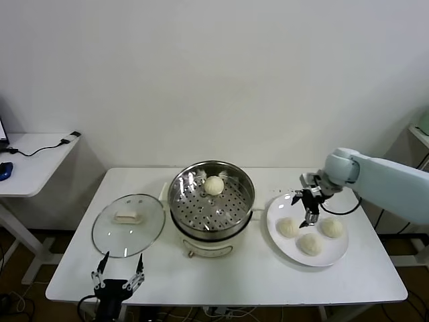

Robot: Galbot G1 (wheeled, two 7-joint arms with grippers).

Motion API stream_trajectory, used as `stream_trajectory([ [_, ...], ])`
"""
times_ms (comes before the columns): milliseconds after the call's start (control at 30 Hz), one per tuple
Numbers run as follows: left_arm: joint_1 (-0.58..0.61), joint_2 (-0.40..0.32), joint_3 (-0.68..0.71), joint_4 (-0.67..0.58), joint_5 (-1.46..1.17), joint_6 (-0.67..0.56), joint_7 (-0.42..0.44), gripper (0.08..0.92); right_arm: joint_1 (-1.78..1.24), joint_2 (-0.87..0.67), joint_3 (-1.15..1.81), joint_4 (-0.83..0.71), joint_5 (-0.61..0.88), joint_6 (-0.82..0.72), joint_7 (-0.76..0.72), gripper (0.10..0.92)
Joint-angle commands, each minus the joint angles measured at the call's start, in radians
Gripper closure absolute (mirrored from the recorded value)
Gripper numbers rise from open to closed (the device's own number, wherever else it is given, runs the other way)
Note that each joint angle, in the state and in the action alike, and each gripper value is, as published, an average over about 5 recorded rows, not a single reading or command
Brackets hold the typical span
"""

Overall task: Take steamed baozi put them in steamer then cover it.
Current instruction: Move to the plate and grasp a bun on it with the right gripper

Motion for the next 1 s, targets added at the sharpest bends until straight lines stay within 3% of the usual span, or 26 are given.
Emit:
stream_trajectory([
  [33,0.002,0.002,-0.002,0.008,-0.003,-0.003,0.0,0.177,-0.147,0.042,0.107,-0.087,-0.059,-0.047,0.0,0.203],
  [733,-0.002,0.004,-0.003,0.018,-0.033,-0.007,0.003,0.177,-0.185,0.13,0.16,-0.197,-0.093,-0.023,-0.005,0.21],
  [1000,0.002,0.005,-0.003,0.022,-0.031,-0.012,0.002,0.177,-0.166,0.125,0.158,-0.197,-0.085,-0.017,-0.011,0.299],
])
